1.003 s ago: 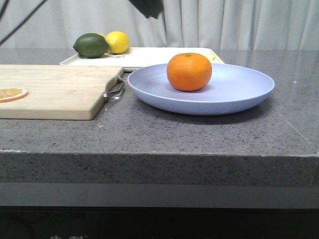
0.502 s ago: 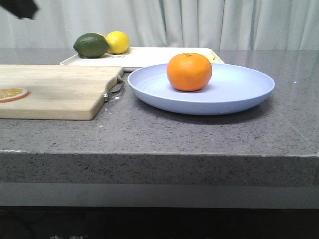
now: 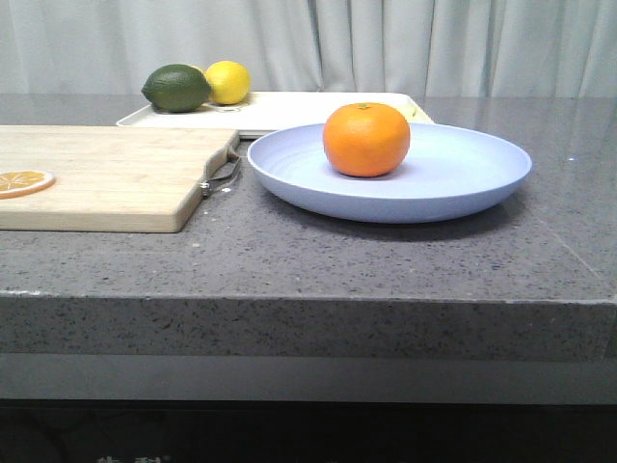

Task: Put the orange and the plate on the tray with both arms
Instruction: 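Move the right gripper down to the rim of the blue plate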

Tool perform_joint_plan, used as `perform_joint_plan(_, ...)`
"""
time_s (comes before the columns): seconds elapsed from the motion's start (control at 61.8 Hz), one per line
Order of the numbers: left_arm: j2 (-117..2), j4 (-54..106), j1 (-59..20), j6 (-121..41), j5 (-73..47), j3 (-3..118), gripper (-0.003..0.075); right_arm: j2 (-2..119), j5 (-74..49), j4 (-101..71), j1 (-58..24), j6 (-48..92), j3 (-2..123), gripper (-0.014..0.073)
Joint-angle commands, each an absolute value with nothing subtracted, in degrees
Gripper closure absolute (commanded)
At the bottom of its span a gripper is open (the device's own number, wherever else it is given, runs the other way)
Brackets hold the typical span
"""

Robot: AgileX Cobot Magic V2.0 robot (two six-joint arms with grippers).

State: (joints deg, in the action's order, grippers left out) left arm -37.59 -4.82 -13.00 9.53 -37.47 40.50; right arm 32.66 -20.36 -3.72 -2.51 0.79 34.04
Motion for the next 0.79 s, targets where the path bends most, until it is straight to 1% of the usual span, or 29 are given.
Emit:
perform_joint_plan(0.0,-31.07,-4.55,-12.9,10.14,-32.24,37.78,0.0738,32.9,-15.61,-3.86,-2.36,1.36,36.21,-0.0009)
perform_joint_plan(0.243,-12.25,-4.55,-12.9,10.14,-30.91,28.65,0.0738,32.96,-15.74,-3.97,-2.36,1.36,36.21,-0.0009)
perform_joint_plan(0.372,-5.55,-4.55,-12.9,10.14,-30.54,26.41,0.0738,34.94,-15.72,-5.01,-2.36,1.36,36.21,-0.0009)
perform_joint_plan(0.469,-3.34,-4.55,-12.9,10.14,-30.66,25.85,0.0738,38.79,-15.78,-7.26,-2.36,1.36,36.67,-0.0009)
perform_joint_plan(0.599,-3.3,-4.55,-12.9,10.14,-30.82,25.85,0.0738,46.32,-16.58,-10.77,-2.36,1.36,39.39,-0.0009)
perform_joint_plan(0.777,-3.3,-4.55,-12.9,10.14,-30.82,25.85,0.0738,60.43,-20.88,-15.34,-2.92,1.36,46.93,-0.0009)
